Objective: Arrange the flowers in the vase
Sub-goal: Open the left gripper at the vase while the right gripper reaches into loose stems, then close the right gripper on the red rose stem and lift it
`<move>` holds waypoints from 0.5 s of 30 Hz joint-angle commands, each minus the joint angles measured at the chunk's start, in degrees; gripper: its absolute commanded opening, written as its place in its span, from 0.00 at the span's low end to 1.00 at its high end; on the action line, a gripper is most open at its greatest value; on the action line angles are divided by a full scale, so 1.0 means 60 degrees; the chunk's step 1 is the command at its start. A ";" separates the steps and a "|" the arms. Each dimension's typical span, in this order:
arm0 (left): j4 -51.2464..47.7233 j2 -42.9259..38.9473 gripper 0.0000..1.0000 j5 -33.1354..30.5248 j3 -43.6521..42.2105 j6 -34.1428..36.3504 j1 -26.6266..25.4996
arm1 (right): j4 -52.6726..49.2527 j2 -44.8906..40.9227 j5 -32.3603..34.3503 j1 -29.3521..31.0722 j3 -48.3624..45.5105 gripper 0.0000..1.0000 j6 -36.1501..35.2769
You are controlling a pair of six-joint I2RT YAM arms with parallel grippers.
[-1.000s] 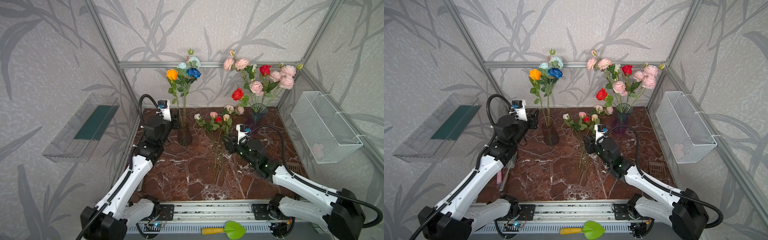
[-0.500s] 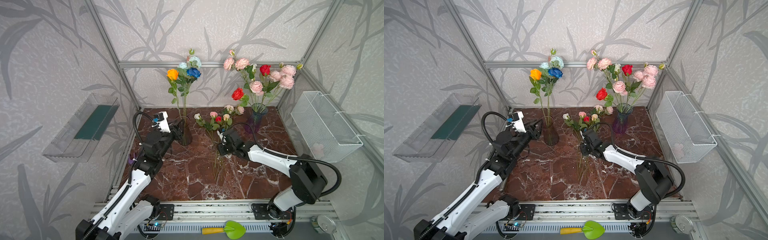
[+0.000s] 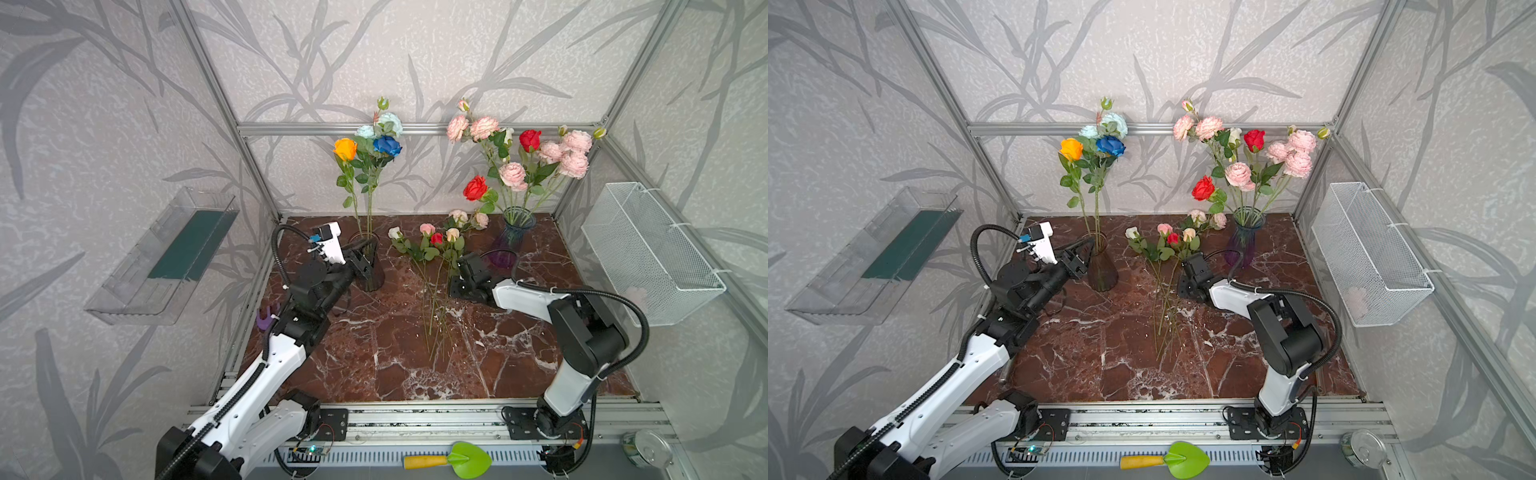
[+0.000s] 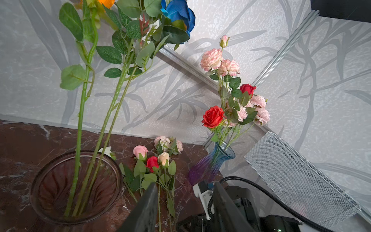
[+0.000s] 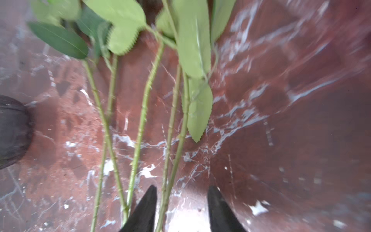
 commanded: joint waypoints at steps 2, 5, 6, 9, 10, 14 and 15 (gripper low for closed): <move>0.0397 -0.0133 0.46 0.0140 0.0004 -0.0234 -0.0041 | 0.1123 0.0545 -0.1388 -0.0304 -0.0028 0.31 0.0998; 0.0397 -0.0083 0.46 0.0147 0.0003 -0.0234 -0.0047 | 0.1575 0.0406 -0.1363 -0.0359 -0.0341 0.15 0.1221; 0.0381 -0.0068 0.46 0.0126 0.0004 -0.0235 -0.0047 | 0.1692 0.0274 -0.1300 -0.0366 -0.0481 0.11 0.1249; 0.0396 -0.0016 0.46 0.0154 0.0003 -0.0261 -0.0043 | 0.1793 -0.0179 -0.1221 -0.0362 -0.0721 0.02 0.1234; 0.0404 0.0015 0.46 0.0174 0.0005 -0.0278 -0.0047 | 0.1788 -0.0337 -0.1175 -0.0374 -0.0782 0.02 0.1249; 0.0414 0.0050 0.46 0.0243 0.0007 -0.0278 -0.0047 | 0.1848 -0.1205 -0.0905 -0.0371 -0.1095 0.01 0.1320; 0.0426 0.0070 0.46 0.0247 0.0008 -0.0278 -0.0046 | 0.1905 -0.1431 -0.0837 -0.0375 -0.1200 0.01 0.1339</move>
